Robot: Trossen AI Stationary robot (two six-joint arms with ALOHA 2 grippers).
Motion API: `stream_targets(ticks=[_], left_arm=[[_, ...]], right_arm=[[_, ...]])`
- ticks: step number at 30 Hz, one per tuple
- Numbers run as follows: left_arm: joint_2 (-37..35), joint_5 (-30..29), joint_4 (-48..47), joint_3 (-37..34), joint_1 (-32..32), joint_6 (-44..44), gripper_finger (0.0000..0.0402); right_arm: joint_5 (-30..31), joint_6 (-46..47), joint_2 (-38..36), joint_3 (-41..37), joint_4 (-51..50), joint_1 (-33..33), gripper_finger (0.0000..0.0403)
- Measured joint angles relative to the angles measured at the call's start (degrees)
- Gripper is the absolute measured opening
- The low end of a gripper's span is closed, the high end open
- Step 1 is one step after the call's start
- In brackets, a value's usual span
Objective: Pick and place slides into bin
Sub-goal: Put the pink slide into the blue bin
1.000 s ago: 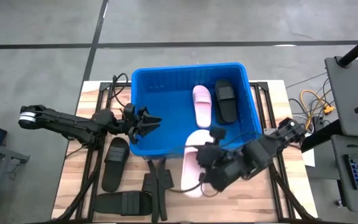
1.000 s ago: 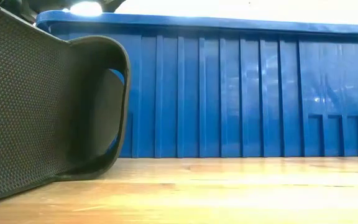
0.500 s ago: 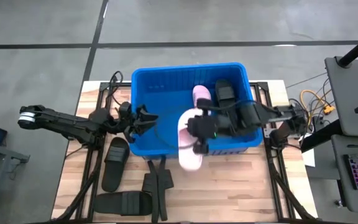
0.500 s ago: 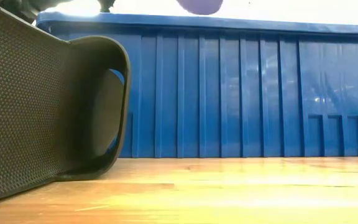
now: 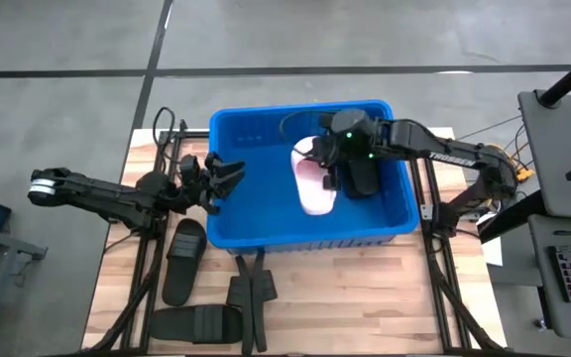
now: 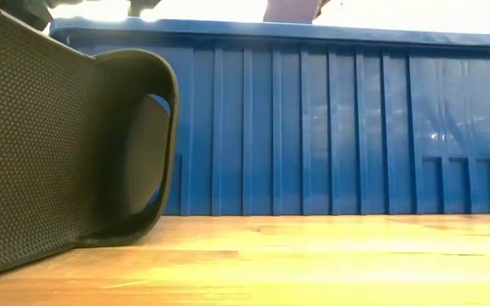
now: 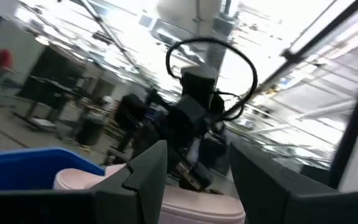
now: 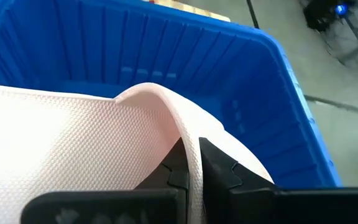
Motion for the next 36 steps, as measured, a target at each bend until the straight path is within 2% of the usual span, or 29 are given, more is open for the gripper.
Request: stream_targets(ticks=[5, 10, 13, 16, 21, 26, 36], left_arm=[[0.02, -5.45, -0.23, -0.12, -0.02, 1.34, 0.016], [0.02, -11.92, -0.26, -0.17, 0.0, 2.39, 0.016], [0.02, -12.26, -0.24, -0.17, 0.0, 5.28, 0.016], [0.02, -12.28, -0.07, -0.17, 0.0, 5.42, 0.016], [0.28, -12.39, -0.06, -0.17, 0.0, 5.32, 0.016], [1.01, -13.41, -0.01, -0.15, 0.0, 5.27, 0.016], [1.55, -13.46, 0.2, -0.15, 0.0, 5.05, 0.016]], right_arm=[[-3.09, -6.99, -4.13, -11.56, 7.77, -7.68, 0.0012], [-4.46, -14.86, -4.58, -22.4, 19.4, -13.07, 0.0012], [-7.23, -17.42, -4.03, -28.19, 27.76, -15.42, 0.0012], [-7.3, -18.47, -3.33, -32.54, 32.1, -17.61, 0.0012], [-7.11, -21.45, -2.61, -36.54, 36.8, -20.65, 0.0012], [-7.27, -23.65, -0.15, -37.33, 41.17, -21.69, 0.0012], [-7.52, -23.53, 5.97, -37.33, 41.85, -22.58, 0.0012]])
